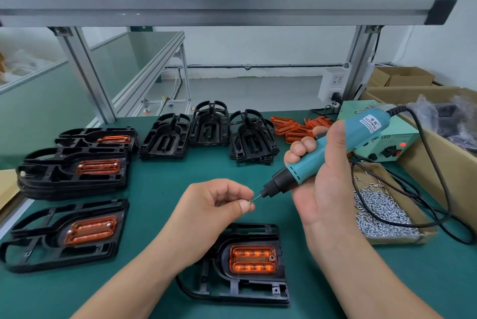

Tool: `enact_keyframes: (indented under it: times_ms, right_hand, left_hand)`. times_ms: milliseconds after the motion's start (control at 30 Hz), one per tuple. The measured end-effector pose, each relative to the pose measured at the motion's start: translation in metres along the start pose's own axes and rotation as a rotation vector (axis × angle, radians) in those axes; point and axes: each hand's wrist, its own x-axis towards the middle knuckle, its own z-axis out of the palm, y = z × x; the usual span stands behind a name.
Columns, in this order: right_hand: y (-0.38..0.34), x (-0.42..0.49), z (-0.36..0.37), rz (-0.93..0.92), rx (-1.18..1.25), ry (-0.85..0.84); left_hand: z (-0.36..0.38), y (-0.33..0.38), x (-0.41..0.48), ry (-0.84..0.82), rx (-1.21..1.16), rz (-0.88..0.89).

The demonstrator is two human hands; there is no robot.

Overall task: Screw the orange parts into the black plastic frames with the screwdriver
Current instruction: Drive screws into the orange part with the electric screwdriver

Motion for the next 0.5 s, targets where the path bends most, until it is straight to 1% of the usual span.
enact_keyframes:
  times_ms: [300, 500]
  right_hand:
    - [-0.0002, -0.0006, 0.0007, -0.001, 0.018, -0.007]
    - [-0.0016, -0.0006, 0.0013, 0.005, 0.015, -0.008]
  left_hand:
    - [-0.0011, -0.0016, 0.0003, 0.012, 0.117, -0.012]
    - [-0.0010, -0.0021, -0.0003, -0.001, 0.148, -0.003]
